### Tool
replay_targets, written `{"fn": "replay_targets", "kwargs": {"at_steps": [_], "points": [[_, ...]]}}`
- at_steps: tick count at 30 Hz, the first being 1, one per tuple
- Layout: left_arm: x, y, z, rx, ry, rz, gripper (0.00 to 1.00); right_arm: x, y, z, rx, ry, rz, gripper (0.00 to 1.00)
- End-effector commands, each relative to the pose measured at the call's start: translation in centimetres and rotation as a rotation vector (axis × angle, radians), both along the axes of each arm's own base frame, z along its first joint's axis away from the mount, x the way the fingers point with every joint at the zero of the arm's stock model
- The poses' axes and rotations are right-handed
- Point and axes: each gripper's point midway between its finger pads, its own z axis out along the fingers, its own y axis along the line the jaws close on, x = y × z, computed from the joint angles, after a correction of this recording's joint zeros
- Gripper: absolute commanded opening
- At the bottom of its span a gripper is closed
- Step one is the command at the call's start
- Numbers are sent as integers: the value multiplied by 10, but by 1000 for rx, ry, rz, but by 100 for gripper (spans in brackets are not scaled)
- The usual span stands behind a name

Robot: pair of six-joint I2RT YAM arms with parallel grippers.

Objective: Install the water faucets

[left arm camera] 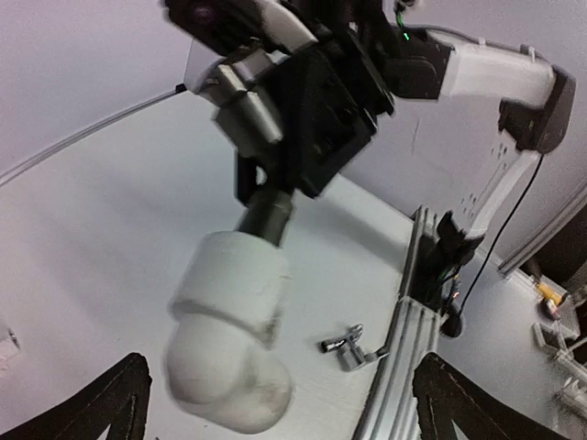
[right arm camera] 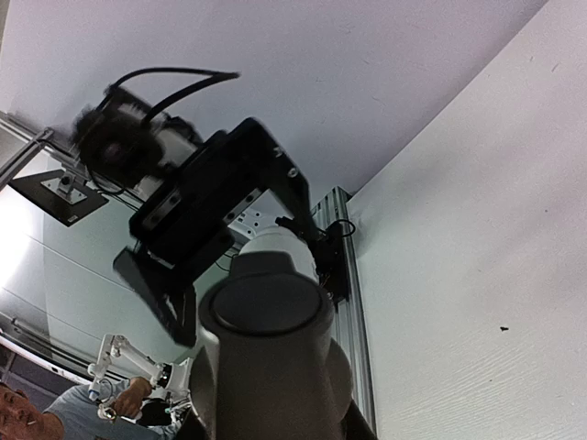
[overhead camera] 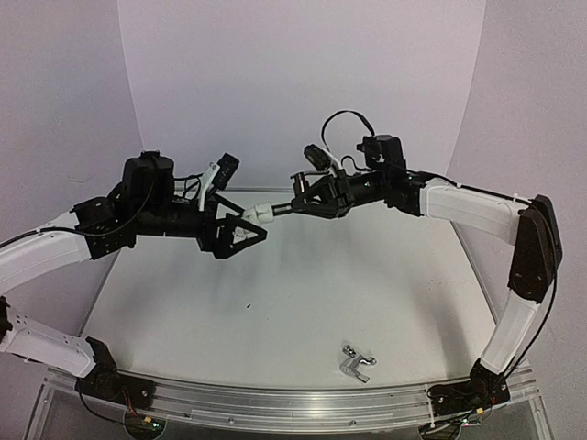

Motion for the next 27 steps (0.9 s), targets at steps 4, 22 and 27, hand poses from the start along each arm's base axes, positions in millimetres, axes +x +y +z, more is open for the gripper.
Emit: {"fn": "replay_targets", "kwargs": {"at_steps": [4, 22, 27], "points": [[-9, 6, 38, -264, 301, -204, 100, -17, -15, 81, 170, -322, -6, 0], [-2, 4, 29, -203, 178, -186, 62, -21, -2, 57, 110, -140, 23, 0], [-3, 2, 23, -139, 75, -153, 51, -21, -1, 43, 75, -33, 43, 0]]}}
